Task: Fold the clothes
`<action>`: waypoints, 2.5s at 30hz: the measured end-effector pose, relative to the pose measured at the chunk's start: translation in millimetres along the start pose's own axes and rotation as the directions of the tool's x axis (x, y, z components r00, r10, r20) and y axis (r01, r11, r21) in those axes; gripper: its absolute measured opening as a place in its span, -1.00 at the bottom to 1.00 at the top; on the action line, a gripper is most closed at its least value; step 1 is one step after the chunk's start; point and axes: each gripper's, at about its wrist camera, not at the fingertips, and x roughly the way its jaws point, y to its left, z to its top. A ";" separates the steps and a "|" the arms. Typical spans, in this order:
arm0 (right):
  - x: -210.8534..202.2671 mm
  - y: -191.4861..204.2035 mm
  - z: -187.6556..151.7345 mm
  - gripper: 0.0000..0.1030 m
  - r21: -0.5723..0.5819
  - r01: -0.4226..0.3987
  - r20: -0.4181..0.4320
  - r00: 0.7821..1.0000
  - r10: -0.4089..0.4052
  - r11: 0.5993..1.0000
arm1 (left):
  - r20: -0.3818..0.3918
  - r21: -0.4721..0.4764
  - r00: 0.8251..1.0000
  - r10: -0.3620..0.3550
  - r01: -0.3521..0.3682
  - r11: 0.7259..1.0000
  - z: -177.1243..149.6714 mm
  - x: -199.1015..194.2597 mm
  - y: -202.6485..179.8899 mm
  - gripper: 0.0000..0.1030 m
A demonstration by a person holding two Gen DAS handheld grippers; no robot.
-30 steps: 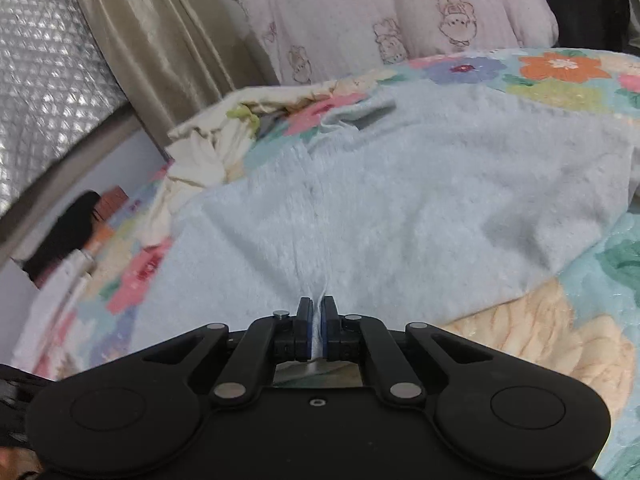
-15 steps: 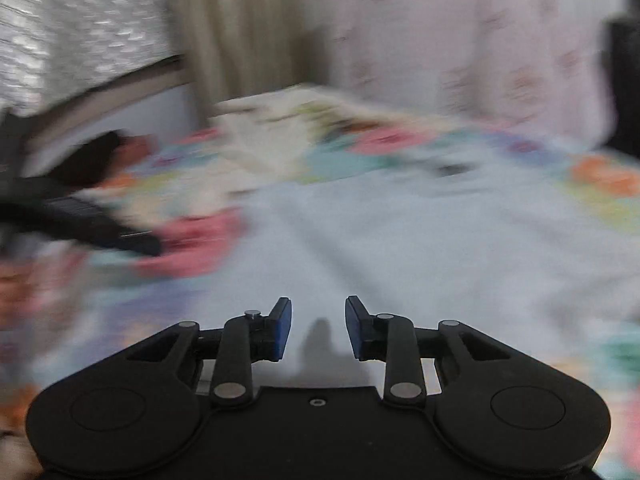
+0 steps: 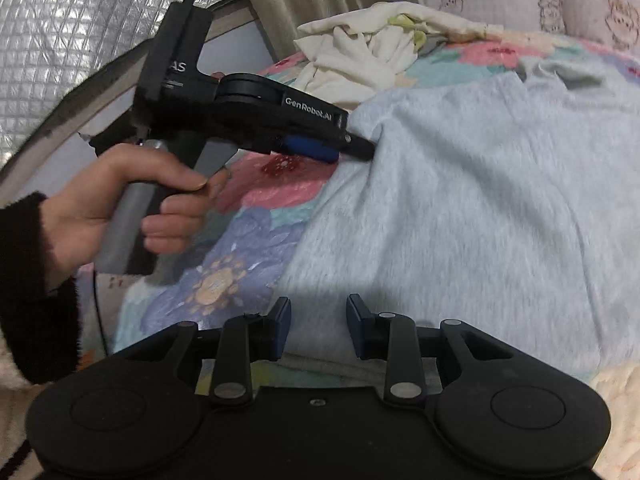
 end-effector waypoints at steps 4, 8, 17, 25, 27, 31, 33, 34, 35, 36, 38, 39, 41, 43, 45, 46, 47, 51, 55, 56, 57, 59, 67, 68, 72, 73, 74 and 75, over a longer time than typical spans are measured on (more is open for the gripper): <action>0.2 -0.8 -1.3 -0.30 -0.001 -0.008 -0.007 1.000 0.008 1.000 | 0.057 -0.022 0.998 0.002 0.000 1.000 -0.9 -4.2 9.4 -0.36; -1.5 -0.3 0.8 -0.30 -0.024 -0.013 -0.020 1.000 0.012 1.000 | 0.064 -0.079 0.997 -0.048 0.053 0.995 1.1 -11.2 24.2 -0.36; -33.0 -21.0 18.5 -0.28 0.003 0.067 0.018 0.998 -0.067 0.998 | 0.148 -0.101 0.975 -0.166 0.182 0.978 23.2 -18.4 37.0 -0.29; -44.0 -66.1 73.4 -0.22 0.081 0.085 0.068 0.994 -0.090 0.993 | 0.063 0.057 0.956 -0.286 0.283 0.957 6.5 -6.6 -13.1 -0.35; -39.6 -74.7 93.4 -0.22 0.099 0.051 0.070 0.996 -0.058 0.994 | 0.076 0.027 0.950 -0.302 0.301 0.953 2.7 -6.1 -12.4 -0.35; -8.7 -75.8 141.8 -0.15 0.049 -0.002 0.043 0.999 0.000 0.999 | 0.092 0.021 0.944 -0.318 0.317 0.948 -1.8 -7.2 -11.3 -0.35; 15.9 -71.2 160.7 -0.14 -0.001 0.005 0.017 1.000 -0.005 1.000 | 0.091 0.031 0.942 -0.322 0.321 0.947 -3.6 -8.6 -10.2 -0.35; 29.2 -68.7 169.7 -0.13 -0.029 0.006 0.000 1.000 -0.006 1.000 | 0.089 0.032 0.942 -0.325 0.323 0.946 -4.0 -9.1 -8.7 -0.35; 42.5 -66.1 178.7 -0.13 -0.058 0.006 -0.016 1.000 -0.007 0.998 | 0.089 0.031 0.941 -0.326 0.325 0.945 -4.0 -9.1 -7.3 -0.36; 55.8 -63.6 187.6 -0.13 -0.086 0.006 -0.032 0.999 -0.008 0.996 | 0.088 0.035 0.941 -0.327 0.325 0.945 -4.2 -9.2 -6.2 -0.36; 80.4 -58.2 201.5 -0.08 -0.147 0.026 -0.055 0.998 -0.035 0.989 | 0.085 0.050 0.941 -0.327 0.324 0.945 -4.5 -9.9 -4.5 -0.36; 93.2 -56.8 207.1 -0.07 -0.178 0.028 -0.078 0.996 -0.042 0.984 | 0.084 0.057 0.942 -0.325 0.321 0.945 -4.9 -10.4 -3.7 -0.36; 111.0 -58.4 210.2 -0.07 -0.215 0.018 -0.167 0.984 -0.055 0.976 | 0.086 0.044 0.941 -0.326 0.323 0.945 -4.8 -12.3 1.3 -0.36; 116.9 -62.7 205.2 -0.06 -0.220 -0.033 -0.249 0.968 -0.023 0.975 | 0.092 0.022 0.937 -0.338 0.338 0.941 -3.6 -16.0 7.8 -0.36; 109.4 -69.9 195.5 -0.06 -0.189 -0.096 -0.293 0.955 0.037 0.977 | 0.104 0.019 0.927 -0.361 0.361 0.932 -2.6 -22.7 12.8 -0.36; 103.4 -74.3 191.3 -0.06 -0.164 -0.119 -0.295 0.953 0.066 0.979 | 0.110 0.047 0.921 -0.374 0.372 0.927 -2.7 -28.7 11.4 -0.36; 97.3 -78.8 187.3 -0.06 -0.139 -0.142 -0.293 0.951 0.096 0.980 | 0.112 0.077 0.917 -0.382 0.375 0.924 -2.8 -34.7 8.8 -0.31; 81.9 -79.9 170.7 -0.06 -0.172 -0.196 -0.330 0.935 0.131 0.965 | 0.103 0.135 0.926 -0.363 0.349 0.927 -2.4 -44.3 -1.6 -0.29; 77.2 -64.0 160.9 -0.06 -0.303 -0.174 -0.358 0.932 0.058 0.937 | 0.069 0.088 0.935 -0.347 0.341 0.936 -5.1 -33.0 5.2 -0.29; 76.6 -60.5 161.6 -0.05 -0.326 -0.169 -0.357 0.933 0.044 0.930 | 0.058 0.072 0.937 -0.344 0.339 0.938 -6.1 -29.2 8.2 -0.29; 75.7 -57.2 163.8 -0.05 -0.341 -0.165 -0.353 0.935 0.037 0.926 | 0.048 0.054 0.938 -0.344 0.341 0.938 -7.3 -25.7 11.2 -0.29; 70.6 -58.0 171.0 -0.06 -0.337 -0.166 -0.323 0.945 0.052 0.927 | 0.035 0.019 0.936 -0.350 0.350 0.937 -9.9 -21.2 17.3 -0.29; 71.7 -69.1 199.4 -0.07 -0.232 -0.186 -0.251 0.960 0.126 0.955 | 0.049 -0.022 0.930 -0.364 0.365 0.931 -8.0 -24.9 26.6 -0.27; 71.9 -70.8 203.0 -0.06 -0.205 -0.200 -0.246 0.958 0.148 0.958 | 0.049 -0.023 0.931 -0.362 0.364 0.931 -7.5 -25.4 27.5 -0.27; 98.9 -81.5 206.7 0.35 -0.102 -0.208 -0.324 0.931 0.165 0.973 | 0.046 -0.014 0.950 -0.310 0.311 0.950 -5.7 -26.2 31.4 -0.26; 109.1 -83.1 203.3 0.35 -0.092 -0.202 -0.364 0.918 0.156 0.975 | 0.045 -0.019 0.953 -0.299 0.300 0.954 -5.2 -26.0 33.2 -0.26; 116.8 -82.8 198.5 0.37 -0.085 -0.211 -0.399 0.903 0.161 0.974 | 0.044 -0.037 0.954 -0.298 0.299 0.953 -5.3 -25.8 36.5 -0.26; 123.9 -82.1 193.6 0.39 -0.076 -0.224 -0.431 0.886 0.171 0.972 | 0.043 -0.066 0.952 -0.303 0.305 0.950 -5.6 -25.6 41.0 -0.26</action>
